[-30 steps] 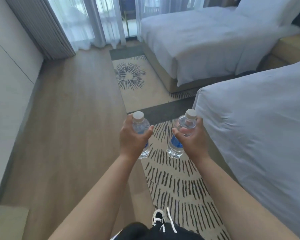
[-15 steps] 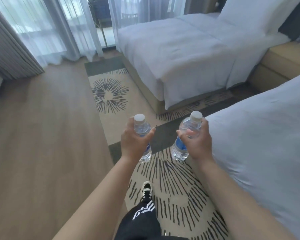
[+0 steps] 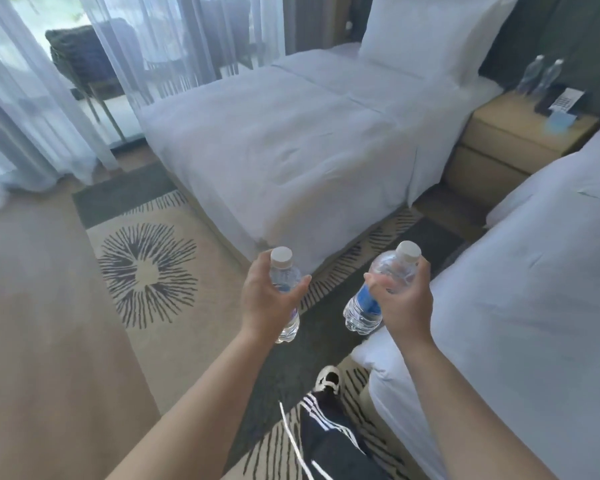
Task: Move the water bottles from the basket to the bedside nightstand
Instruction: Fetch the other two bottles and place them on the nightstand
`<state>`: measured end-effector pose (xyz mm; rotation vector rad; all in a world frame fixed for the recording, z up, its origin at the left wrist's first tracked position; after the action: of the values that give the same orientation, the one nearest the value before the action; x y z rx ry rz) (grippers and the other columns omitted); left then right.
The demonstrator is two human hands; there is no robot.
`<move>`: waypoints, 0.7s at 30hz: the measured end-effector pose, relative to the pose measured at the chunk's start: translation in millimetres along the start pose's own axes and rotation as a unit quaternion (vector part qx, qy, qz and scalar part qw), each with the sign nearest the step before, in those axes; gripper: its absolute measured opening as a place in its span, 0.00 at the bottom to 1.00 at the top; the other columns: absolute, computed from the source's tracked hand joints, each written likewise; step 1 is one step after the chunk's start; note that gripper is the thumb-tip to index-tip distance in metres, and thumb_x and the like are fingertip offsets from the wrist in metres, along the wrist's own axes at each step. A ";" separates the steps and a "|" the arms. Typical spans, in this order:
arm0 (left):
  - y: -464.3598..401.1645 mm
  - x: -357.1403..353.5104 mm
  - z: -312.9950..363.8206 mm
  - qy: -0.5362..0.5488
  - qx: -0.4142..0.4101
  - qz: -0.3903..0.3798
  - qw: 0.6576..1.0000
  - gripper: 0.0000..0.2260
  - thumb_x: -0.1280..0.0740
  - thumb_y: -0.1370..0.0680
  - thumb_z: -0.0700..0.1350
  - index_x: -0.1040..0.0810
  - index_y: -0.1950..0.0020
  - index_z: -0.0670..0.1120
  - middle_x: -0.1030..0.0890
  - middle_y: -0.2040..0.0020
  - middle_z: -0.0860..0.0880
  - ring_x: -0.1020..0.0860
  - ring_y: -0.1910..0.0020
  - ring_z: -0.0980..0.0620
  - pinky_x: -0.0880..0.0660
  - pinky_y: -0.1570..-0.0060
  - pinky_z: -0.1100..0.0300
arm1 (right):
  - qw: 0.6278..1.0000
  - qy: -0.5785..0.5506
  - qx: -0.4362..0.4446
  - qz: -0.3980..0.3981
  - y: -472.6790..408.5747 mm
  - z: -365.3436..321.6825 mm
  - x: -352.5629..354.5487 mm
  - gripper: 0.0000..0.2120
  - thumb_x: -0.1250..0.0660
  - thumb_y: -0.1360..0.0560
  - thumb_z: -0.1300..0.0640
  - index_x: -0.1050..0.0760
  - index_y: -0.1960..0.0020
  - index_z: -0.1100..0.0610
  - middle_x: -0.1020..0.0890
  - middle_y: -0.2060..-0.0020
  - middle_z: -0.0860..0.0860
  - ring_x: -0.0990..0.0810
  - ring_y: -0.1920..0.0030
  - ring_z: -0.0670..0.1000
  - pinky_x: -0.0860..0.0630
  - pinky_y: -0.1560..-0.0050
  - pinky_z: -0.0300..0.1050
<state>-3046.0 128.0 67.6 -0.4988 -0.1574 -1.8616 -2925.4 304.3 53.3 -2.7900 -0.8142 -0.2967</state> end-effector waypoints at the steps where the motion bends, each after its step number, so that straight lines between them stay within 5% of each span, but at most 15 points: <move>1: -26.5 -17.0 -1.2 0.003 -0.004 -0.010 1.000 0.21 0.23 0.32 0.51 0.26 0.44 0.50 0.21 0.50 0.52 0.22 0.51 0.53 0.26 0.50 0.59 | 1.000 0.000 -0.002 0.006 -24.6 8.4 -5.7 0.30 0.23 0.33 0.53 0.35 0.37 0.49 0.24 0.42 0.49 0.22 0.46 0.49 0.31 0.57 0.19; 14: -338.8 -261.5 72.9 0.018 -0.076 -0.132 0.988 0.21 0.24 0.33 0.51 0.29 0.45 0.55 0.21 0.48 0.52 0.22 0.49 0.51 0.24 0.47 0.47 | 0.991 0.067 -0.033 0.111 -352.1 66.4 -6.3 0.31 0.23 0.34 0.49 0.35 0.36 0.49 0.23 0.42 0.48 0.20 0.44 0.48 0.27 0.56 0.23; 18: -396.4 -333.6 102.2 0.026 -0.101 -0.168 0.980 0.21 0.24 0.33 0.54 0.33 0.48 0.60 0.22 0.51 0.56 0.23 0.51 0.54 0.25 0.51 0.52 | 0.982 0.077 -0.051 0.163 -420.7 76.2 16.6 0.32 0.23 0.33 0.50 0.35 0.35 0.49 0.24 0.41 0.48 0.21 0.43 0.50 0.22 0.46 0.40; 21: -436.2 -388.5 118.1 0.027 -0.103 -0.203 0.973 0.19 0.25 0.33 0.54 0.32 0.51 0.60 0.22 0.53 0.55 0.22 0.53 0.52 0.23 0.53 0.50 | 0.974 0.086 -0.063 0.200 -468.8 89.4 34.7 0.32 0.23 0.33 0.51 0.35 0.35 0.50 0.24 0.41 0.47 0.22 0.43 0.49 0.26 0.51 0.30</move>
<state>-3317.3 658.5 72.6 -0.5907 -0.0291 -2.3046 -3142.0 730.9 48.2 -2.9073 -0.1893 -0.5211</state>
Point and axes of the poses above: each hand's wrist, its own y-axis away from the middle knuckle, its own x-axis out of the back of the hand, z = x × y, the point moved 1 cm from there along -y, towards the middle knuckle
